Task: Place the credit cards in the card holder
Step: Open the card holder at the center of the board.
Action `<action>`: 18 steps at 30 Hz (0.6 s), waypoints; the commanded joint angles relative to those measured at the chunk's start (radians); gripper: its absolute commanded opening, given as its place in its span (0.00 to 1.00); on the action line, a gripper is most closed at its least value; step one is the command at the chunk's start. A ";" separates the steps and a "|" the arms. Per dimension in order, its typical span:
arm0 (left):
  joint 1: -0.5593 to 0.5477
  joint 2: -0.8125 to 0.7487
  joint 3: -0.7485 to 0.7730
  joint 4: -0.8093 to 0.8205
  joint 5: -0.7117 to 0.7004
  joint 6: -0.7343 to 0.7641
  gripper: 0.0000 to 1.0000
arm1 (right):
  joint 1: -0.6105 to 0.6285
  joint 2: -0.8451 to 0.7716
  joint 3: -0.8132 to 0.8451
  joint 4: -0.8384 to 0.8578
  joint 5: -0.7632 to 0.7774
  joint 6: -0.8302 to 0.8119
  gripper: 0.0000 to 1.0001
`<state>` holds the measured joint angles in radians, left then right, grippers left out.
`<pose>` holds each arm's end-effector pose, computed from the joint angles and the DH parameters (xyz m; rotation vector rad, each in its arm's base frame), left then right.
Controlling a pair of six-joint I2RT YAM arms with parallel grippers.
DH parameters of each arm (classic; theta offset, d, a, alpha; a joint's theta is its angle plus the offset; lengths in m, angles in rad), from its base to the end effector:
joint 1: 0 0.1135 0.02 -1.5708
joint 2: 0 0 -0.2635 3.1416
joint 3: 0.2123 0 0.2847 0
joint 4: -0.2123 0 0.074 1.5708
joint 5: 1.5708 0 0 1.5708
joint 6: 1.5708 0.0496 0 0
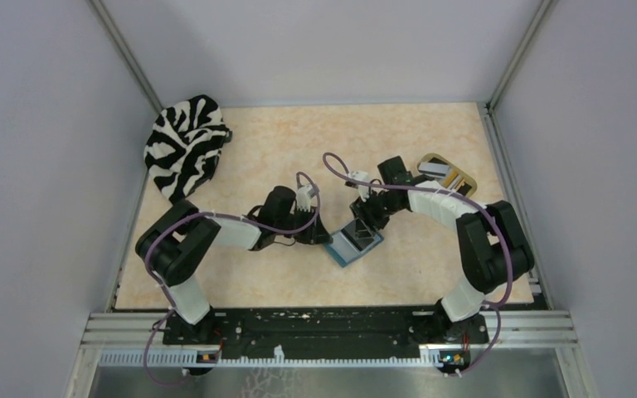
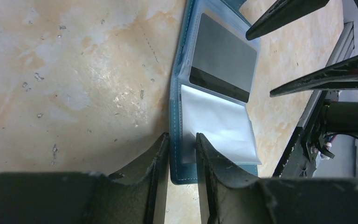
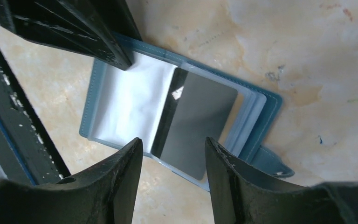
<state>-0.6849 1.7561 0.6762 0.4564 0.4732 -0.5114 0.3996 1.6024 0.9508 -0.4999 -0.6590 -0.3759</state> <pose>0.2557 -0.2380 0.0863 0.4944 2.3226 -1.1498 0.2941 0.1572 0.1524 -1.1567 2.3324 0.8944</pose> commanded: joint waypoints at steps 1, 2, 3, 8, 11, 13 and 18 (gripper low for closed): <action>-0.004 0.027 -0.012 0.016 0.014 0.008 0.32 | 0.013 0.000 0.051 -0.010 0.163 0.042 0.52; -0.004 0.030 -0.012 0.016 0.015 0.007 0.31 | 0.013 0.002 0.054 -0.013 0.183 0.044 0.52; -0.003 0.031 -0.011 0.018 0.015 0.006 0.30 | 0.013 0.003 0.056 -0.016 0.193 0.045 0.52; -0.004 0.032 -0.013 0.023 0.018 0.004 0.27 | 0.013 0.043 0.076 -0.050 0.191 0.049 0.52; -0.002 0.032 -0.015 0.026 0.020 0.004 0.26 | 0.015 0.070 0.086 -0.069 0.174 0.058 0.52; -0.003 0.033 -0.014 0.030 0.021 0.004 0.25 | 0.015 0.081 0.094 -0.080 0.156 0.063 0.51; -0.003 0.037 -0.014 0.034 0.022 0.003 0.24 | 0.015 0.092 0.108 -0.102 0.095 0.075 0.49</action>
<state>-0.6846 1.7733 0.6746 0.4786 0.4820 -0.5186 0.4095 1.6859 1.0088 -0.5755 -0.4969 -0.3264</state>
